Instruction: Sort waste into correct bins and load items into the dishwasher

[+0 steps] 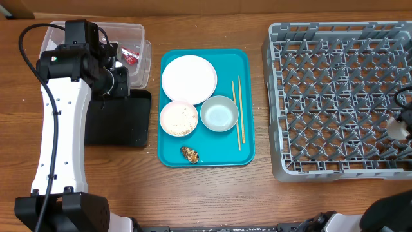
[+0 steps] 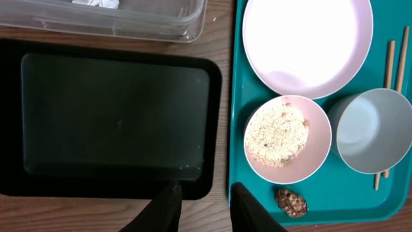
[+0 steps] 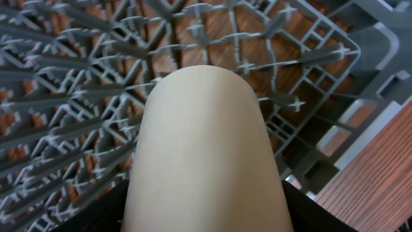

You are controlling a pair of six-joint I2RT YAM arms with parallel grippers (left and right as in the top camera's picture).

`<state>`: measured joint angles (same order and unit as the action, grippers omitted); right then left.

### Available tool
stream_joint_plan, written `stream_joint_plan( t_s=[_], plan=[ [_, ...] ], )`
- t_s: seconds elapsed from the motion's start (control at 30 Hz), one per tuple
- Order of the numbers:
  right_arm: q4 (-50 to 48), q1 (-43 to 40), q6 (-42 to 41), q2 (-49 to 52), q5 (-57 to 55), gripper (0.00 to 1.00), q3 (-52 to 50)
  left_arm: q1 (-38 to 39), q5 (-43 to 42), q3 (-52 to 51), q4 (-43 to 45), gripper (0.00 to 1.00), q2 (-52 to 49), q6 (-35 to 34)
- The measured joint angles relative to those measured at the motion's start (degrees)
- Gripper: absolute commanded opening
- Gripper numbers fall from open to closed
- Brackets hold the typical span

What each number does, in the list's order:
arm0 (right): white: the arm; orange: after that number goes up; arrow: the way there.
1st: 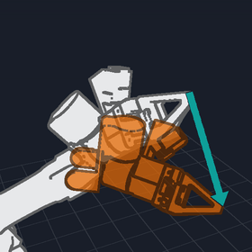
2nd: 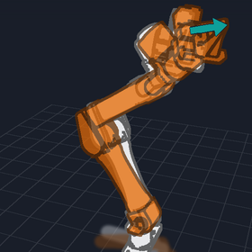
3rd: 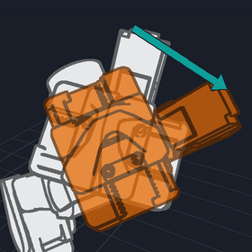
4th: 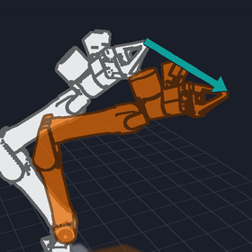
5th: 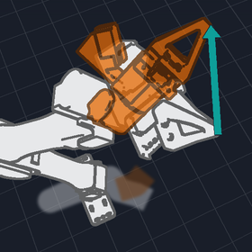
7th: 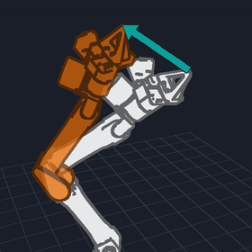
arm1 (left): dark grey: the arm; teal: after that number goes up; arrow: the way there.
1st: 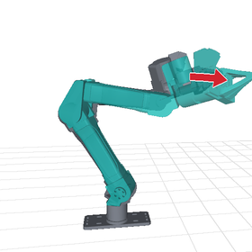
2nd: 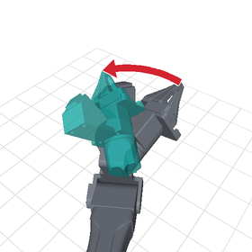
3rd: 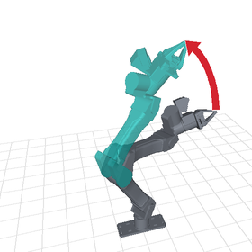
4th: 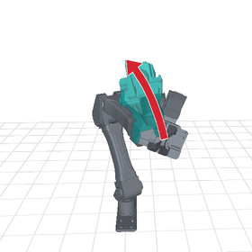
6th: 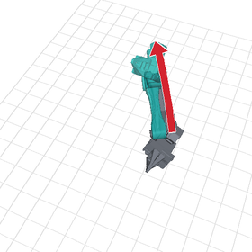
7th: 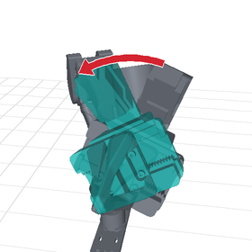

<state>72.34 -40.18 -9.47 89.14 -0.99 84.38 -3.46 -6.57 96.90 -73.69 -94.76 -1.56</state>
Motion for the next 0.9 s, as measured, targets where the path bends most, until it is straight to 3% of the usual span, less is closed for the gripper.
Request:
stream_joint_plan(
  t_s=[0.6, 0.67, 0.77, 0.9],
  plan=[
    [-4.9, -5.5, -2.3, 4.5, -0.9, 0.17, 0.0, 0.0, -0.1, 0.0, 0.1, 0.29, 0.0, 0.0],
    [-4.9, -5.5, -2.4, 6.6, -0.9, 0.24, 0.0, 0.0, -0.1, 0.0, 0.1, 0.29, 0.0, 0.0],
    [-5.1, -5.5, -2.5, 9.0, -0.9, 0.25, 0.0, 0.0, -0.1, 0.0, 0.1, 0.29, 0.0, 0.0],
    [-5.7, -5.5, -2.5, 11.3, -1.0, 0.51, 0.0, 0.0, -0.1, 0.0, 0.2, 0.30, 0.0, 0.0]
  ],
)
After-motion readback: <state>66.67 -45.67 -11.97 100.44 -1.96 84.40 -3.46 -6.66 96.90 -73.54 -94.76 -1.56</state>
